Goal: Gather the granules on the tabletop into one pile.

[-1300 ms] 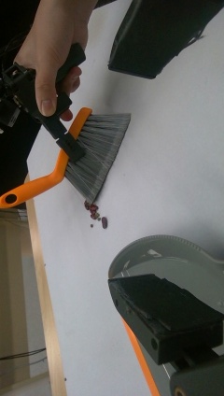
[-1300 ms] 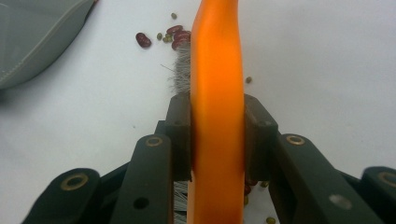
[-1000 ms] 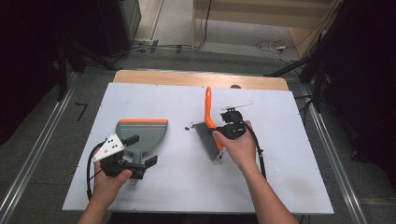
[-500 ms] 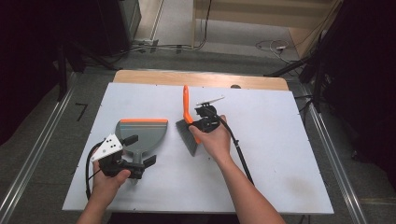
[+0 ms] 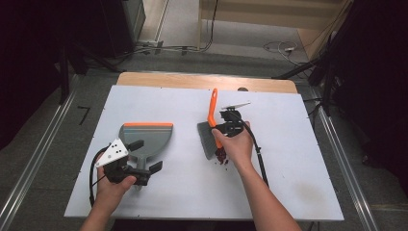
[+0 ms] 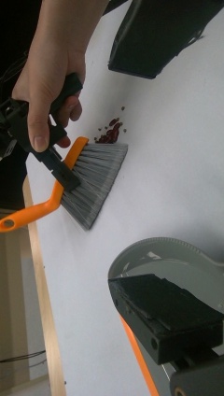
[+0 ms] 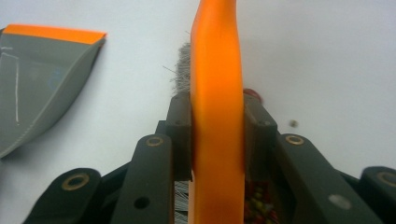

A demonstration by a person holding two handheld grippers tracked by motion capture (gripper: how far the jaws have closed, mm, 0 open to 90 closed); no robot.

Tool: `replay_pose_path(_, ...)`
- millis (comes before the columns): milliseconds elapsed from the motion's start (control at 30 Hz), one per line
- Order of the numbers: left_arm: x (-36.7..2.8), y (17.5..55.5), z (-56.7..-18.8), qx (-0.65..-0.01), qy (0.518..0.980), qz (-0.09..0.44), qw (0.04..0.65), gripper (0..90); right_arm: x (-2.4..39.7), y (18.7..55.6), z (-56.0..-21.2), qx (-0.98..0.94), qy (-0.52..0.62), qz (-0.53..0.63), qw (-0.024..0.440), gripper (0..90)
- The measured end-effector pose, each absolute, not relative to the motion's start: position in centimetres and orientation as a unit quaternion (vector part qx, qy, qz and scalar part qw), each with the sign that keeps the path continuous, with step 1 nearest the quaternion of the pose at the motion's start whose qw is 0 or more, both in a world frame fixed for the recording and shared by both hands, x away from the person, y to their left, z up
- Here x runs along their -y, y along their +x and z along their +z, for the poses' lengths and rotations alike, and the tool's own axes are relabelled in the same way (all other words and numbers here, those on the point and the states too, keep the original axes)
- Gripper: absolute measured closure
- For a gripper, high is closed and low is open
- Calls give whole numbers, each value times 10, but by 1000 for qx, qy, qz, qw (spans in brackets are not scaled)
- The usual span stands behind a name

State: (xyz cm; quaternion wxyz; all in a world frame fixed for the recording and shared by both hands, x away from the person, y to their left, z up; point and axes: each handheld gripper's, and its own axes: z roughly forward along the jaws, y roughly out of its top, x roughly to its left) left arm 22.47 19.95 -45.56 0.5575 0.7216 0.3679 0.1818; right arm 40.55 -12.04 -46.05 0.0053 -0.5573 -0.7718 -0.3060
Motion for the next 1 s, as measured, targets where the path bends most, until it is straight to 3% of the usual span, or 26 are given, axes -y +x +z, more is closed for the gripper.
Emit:
replay_pose_path(467, -200, 225, -456, -371, 721, 181, 556, 4, 147, 401, -461, 748, -574, -333, 18, 680)
replay_pose_path(733, -199, 225, -456, -370, 723, 181, 555, 4, 150, 401, -433, 765, -531, -365, 3, 685)
replay_pose_path(867, -200, 225, -456, -370, 721, 181, 556, 4, 152, 412, -415, 795, -481, -367, -39, 686)
replay_pose_path(900, -200, 225, -456, -371, 721, 182, 556, 3, 152, 419, -409, 814, -452, -358, -73, 686)
replay_pose_path(933, -200, 225, -456, -371, 721, 181, 556, 3, 152, 419, -409, 814, -452, -358, -73, 686)
replay_pose_path(1000, -200, 225, -456, -371, 721, 182, 557, 4, 152, 427, -407, 837, -406, -348, -116, 686)
